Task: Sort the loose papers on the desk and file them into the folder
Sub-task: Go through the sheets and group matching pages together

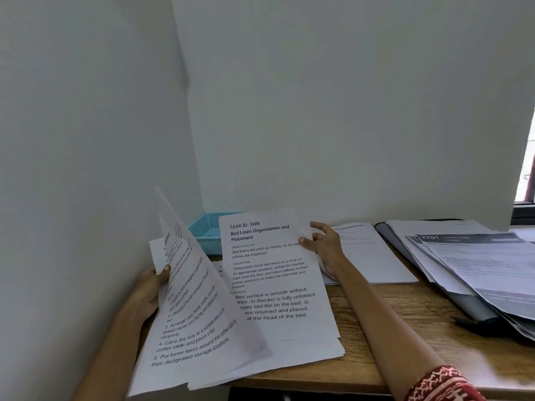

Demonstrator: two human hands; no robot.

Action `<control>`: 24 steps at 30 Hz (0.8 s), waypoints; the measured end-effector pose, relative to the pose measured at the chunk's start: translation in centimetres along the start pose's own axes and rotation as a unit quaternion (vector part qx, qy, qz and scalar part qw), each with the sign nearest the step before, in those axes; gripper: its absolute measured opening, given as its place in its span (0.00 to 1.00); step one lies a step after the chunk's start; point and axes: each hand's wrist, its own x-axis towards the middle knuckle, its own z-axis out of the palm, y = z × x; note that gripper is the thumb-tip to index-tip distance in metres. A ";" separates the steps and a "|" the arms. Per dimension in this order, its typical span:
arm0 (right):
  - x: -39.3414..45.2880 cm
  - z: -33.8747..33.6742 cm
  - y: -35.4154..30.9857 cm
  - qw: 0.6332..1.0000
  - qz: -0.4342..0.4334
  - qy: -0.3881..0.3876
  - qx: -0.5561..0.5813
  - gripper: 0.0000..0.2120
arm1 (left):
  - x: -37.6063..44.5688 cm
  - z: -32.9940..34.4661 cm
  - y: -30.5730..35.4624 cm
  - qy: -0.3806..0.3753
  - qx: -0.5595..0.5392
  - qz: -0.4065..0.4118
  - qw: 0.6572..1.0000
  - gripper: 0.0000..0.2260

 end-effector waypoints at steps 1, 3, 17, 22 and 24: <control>0.0 0.0 0.0 1.000 -0.002 0.002 0.001 0.22 | -0.1 0.1 0.0 -0.001 0.001 0.004 1.000 0.07; 0.1 0.0 0.1 1.000 -0.005 0.008 -0.004 0.21 | -0.3 0.5 -0.1 0.000 0.006 0.012 1.000 0.07; 0.5 -0.5 0.9 1.000 -0.010 0.003 -0.023 0.07 | -0.4 1.5 -0.9 0.034 0.020 0.090 0.995 0.10; 0.3 -0.4 0.8 0.999 -0.012 -0.003 -0.030 0.07 | -0.5 1.4 -0.8 0.034 0.026 0.095 0.995 0.10; 0.2 -0.3 0.7 1.000 -0.013 -0.004 -0.026 0.07 | -0.7 1.5 -0.7 0.027 0.023 0.096 0.995 0.11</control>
